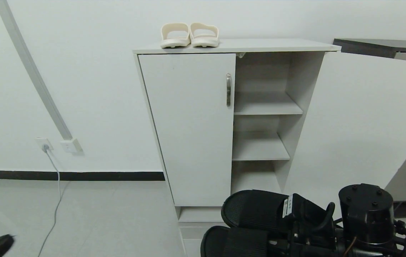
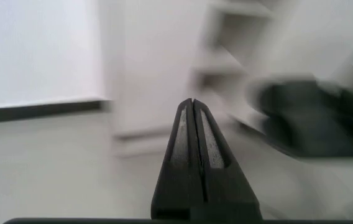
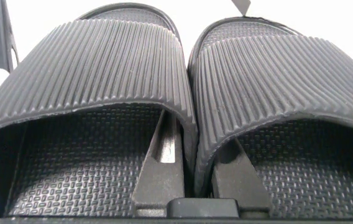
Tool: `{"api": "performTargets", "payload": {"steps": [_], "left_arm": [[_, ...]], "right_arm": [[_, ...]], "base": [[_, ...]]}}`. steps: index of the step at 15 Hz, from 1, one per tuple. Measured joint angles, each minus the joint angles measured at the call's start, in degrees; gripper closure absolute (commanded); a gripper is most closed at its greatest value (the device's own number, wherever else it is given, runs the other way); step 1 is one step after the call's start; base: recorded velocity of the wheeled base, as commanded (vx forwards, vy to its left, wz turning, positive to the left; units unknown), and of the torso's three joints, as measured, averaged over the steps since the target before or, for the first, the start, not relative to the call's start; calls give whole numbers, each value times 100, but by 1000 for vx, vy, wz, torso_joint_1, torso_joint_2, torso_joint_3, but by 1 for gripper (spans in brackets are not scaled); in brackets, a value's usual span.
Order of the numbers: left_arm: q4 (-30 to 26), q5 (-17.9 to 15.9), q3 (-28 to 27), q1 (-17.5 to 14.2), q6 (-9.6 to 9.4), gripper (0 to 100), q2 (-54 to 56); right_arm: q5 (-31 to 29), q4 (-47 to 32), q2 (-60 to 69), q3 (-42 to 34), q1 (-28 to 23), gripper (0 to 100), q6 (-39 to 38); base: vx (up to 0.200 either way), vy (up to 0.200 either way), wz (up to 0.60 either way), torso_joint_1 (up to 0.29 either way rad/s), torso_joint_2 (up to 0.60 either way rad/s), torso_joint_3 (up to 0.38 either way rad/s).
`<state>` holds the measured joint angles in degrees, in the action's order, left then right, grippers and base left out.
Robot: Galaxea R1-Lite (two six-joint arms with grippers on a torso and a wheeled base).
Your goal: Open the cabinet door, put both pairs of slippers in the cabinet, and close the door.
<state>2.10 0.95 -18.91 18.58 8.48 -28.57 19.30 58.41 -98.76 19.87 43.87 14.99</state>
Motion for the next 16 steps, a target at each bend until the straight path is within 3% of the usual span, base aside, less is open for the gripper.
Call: {"api": "performTargets", "payload": {"steps": [3,6,8,10,16], "left_arm": [[-212,216,858,-1125,-338,100,1386],[-24,241,1676,-1718,-591,100,2367],[-134,158,1833,-1822,-816,100,2649],[-210,-250,1875,-1848,-1023,100,2778],[-217,-251,1891,-1860,-935,100,2873]], "right_arm": [[-1,5,0,22,-16,100,-9],[-113,-5,-20,146,-82,100,-83],[-747,-9,-99,322,-91,100,-343],[-1496,-9,-257,672,-61,100,-794],[-4207,-24,-964,1777,386,100,-2238]], "base": [[0,0,0,0,0,0],[0,0,0,0,0,0],[0,0,0,0,0,0],[0,0,0,0,0,0],[0,0,0,0,0,0]]}}
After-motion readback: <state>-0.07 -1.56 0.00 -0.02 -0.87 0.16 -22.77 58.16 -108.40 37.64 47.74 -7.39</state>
